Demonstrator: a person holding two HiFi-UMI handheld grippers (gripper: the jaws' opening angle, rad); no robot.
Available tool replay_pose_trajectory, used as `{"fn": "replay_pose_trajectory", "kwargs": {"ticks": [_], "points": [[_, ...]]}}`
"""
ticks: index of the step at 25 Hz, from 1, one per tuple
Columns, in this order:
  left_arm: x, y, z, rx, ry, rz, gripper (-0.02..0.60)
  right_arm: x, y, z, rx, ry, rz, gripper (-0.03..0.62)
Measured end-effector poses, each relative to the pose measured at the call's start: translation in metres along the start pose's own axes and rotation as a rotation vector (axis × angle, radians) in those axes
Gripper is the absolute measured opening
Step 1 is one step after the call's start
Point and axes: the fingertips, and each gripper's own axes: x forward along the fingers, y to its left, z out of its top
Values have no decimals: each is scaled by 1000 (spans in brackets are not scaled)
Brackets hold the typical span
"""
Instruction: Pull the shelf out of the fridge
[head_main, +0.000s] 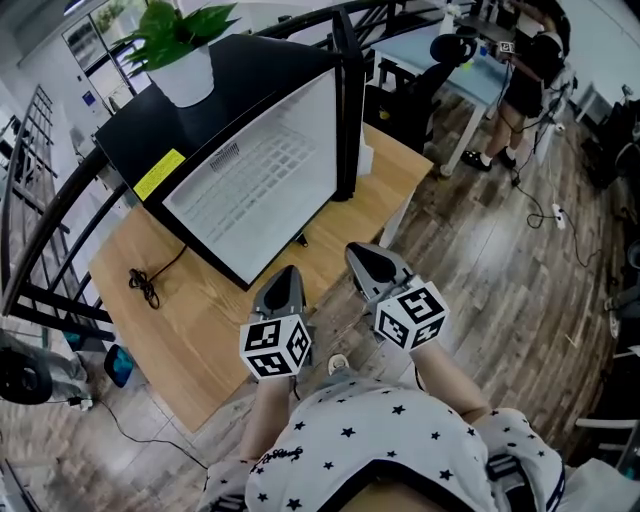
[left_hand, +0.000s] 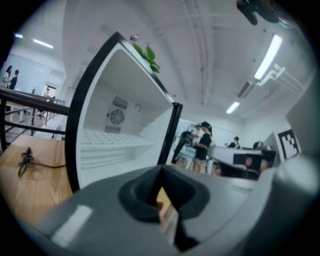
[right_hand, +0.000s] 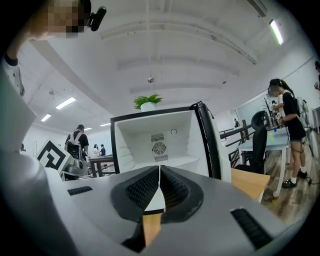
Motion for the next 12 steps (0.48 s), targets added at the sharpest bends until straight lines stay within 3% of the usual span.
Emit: {"fn": "replay_pose_trajectory", "kwargs": {"ticks": [12], "points": [[6,37,5,-23,-10,76,8,62,0,-10,104,45,91,23]]}}
